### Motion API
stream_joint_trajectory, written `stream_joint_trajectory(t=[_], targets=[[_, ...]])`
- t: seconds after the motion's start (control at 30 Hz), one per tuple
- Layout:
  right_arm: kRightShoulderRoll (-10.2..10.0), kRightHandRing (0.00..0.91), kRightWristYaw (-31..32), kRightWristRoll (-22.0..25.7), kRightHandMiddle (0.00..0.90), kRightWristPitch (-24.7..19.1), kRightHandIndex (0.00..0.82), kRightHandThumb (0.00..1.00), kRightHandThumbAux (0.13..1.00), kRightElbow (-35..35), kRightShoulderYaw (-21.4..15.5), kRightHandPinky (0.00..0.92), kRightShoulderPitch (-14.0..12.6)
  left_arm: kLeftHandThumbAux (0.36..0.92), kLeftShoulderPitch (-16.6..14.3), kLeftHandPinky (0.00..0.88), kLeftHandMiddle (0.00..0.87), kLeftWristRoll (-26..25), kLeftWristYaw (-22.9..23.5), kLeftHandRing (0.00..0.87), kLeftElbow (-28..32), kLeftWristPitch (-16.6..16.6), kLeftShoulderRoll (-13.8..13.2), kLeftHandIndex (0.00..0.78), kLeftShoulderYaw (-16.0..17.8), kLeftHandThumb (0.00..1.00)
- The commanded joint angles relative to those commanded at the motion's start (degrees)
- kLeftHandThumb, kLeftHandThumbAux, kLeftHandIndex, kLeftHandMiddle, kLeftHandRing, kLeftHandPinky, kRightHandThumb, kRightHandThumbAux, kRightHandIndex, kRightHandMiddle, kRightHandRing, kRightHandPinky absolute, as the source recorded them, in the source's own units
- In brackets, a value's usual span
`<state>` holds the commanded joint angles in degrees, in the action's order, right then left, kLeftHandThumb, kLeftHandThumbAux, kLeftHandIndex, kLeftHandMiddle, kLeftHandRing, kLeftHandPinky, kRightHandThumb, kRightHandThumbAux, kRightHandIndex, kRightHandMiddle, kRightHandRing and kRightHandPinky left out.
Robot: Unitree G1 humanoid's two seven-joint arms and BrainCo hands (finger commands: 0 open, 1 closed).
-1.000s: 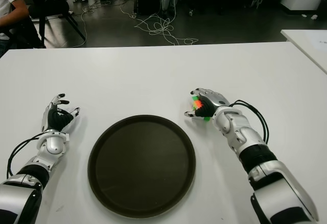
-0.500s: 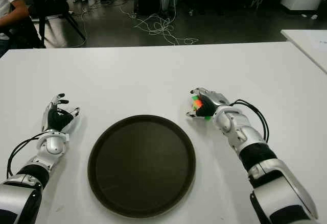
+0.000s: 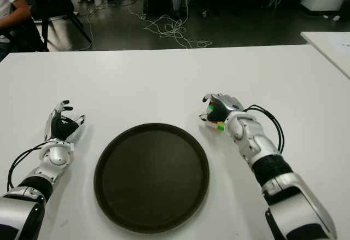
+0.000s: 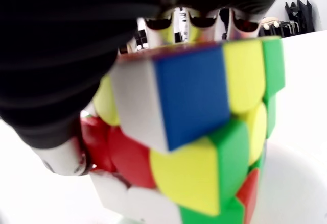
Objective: Pick up the Rubik's Cube and put it in the plate
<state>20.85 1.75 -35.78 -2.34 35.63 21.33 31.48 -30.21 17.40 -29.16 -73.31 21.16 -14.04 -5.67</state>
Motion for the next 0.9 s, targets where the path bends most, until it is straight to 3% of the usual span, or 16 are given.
stream_joint_trajectory(t=[0.07, 0.2, 0.67, 0.9], targets=[[-0.1, 0.54, 0.0, 0.1, 0.484, -0.5, 0.381, 0.605, 0.713, -0.6, -0.2, 0.529, -0.2, 0.741, 0.0, 0.292, 0.272, 0.0, 0.0, 0.292, 0.0, -0.1, 0.0, 0.156, 0.0, 0.213], [-0.2, 0.555, -0.4, 0.2, 0.487, -0.8, 0.401, 0.66, 0.723, -1.1, -0.4, 0.557, -0.3, 0.743, 0.0, 0.311, 0.278, 0.0, -0.1, 0.298, 0.0, -0.2, 0.0, 0.16, 0.0, 0.228], [-0.1, 0.498, -1.7, 0.4, 0.399, -0.6, 0.401, 0.67, 0.729, -1.5, -0.4, 0.505, -0.6, 0.737, 0.0, 0.295, 0.275, 0.1, -0.1, 0.293, 0.0, 0.1, -0.1, 0.168, -0.1, 0.235], [-0.1, 0.53, -2.4, 0.8, 0.443, 0.0, 0.404, 0.674, 0.727, -1.5, -0.7, 0.553, -0.7, 0.746, 0.1, 0.331, 0.287, 0.4, -0.6, 0.314, -0.1, 0.3, -0.1, 0.175, -0.3, 0.269]])
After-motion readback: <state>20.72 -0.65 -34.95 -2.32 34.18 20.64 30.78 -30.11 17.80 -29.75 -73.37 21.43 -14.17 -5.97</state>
